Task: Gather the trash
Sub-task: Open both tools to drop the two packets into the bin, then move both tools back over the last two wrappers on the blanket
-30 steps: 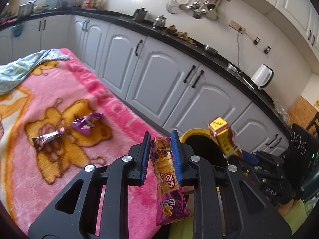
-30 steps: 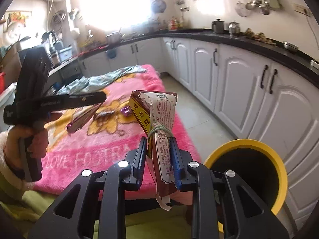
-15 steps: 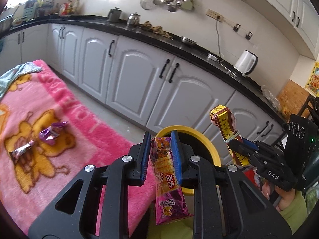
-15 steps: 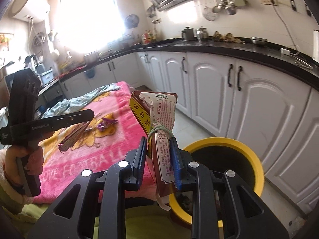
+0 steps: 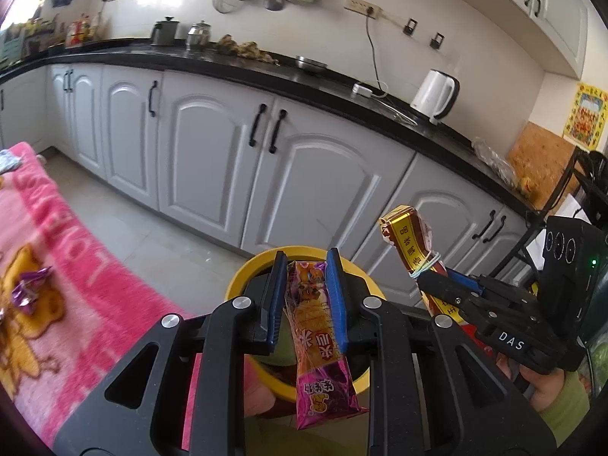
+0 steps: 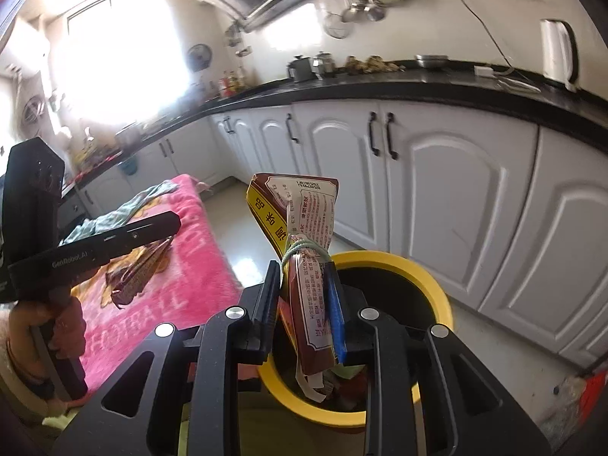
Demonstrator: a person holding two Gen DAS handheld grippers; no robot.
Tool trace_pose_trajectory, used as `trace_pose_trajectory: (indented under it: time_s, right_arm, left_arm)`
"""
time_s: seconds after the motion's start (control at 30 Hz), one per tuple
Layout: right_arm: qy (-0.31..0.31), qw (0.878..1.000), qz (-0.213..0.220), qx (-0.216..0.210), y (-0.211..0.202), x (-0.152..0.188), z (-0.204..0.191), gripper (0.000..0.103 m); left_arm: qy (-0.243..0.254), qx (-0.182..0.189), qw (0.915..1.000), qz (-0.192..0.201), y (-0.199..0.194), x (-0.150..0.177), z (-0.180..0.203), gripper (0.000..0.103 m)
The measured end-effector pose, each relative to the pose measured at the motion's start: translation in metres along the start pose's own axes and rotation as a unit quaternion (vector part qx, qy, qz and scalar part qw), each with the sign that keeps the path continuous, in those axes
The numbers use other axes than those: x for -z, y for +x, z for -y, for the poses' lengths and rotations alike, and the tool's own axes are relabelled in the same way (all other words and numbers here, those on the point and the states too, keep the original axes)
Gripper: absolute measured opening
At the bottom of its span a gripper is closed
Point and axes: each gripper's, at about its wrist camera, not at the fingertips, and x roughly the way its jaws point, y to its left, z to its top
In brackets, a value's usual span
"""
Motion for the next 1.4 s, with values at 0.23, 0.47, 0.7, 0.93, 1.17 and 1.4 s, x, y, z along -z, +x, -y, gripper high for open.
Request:
trace_pose_trajectory:
  time_s: [0.23,0.47,0.7,0.93,1.17,1.4]
  right_arm:
    - [0.035,0.999,-0.011,0.013,0.014,0.006,0.024,0.023]
    - [0.062,0.997,-0.019,0.033,0.033,0.012,0.037,0.052]
    - [0.074,0.996,-0.019,0.048,0.035,0.017,0.042,0.064]
    - [0.070,0.996,-0.009,0.052,0.030,0.014,0.033,0.075]
    - [0.037,0.998,0.001,0.047,0.026,0.005,0.005,0.080]
    - [-0.008,0.999,0.009,0.036,0.024,-0.001,-0.035,0.085]
  left_arm:
    - [0.011,0.008,0.9998,-0.015,0.033,0.001,0.011,0.016]
    - [-0.001,0.000,0.9995,-0.032,0.055,0.007,0.007,0.031]
    - [-0.026,-0.013,0.9989,-0.037,0.054,0.015,-0.012,0.065]
    - [-0.027,-0.039,0.9987,-0.018,0.031,0.016,-0.027,0.092]
    - [-0.027,-0.071,0.9971,0.005,-0.003,0.016,-0.043,0.092]
    - [-0.041,-0.100,0.9937,0.030,-0.038,0.018,-0.068,0.092]
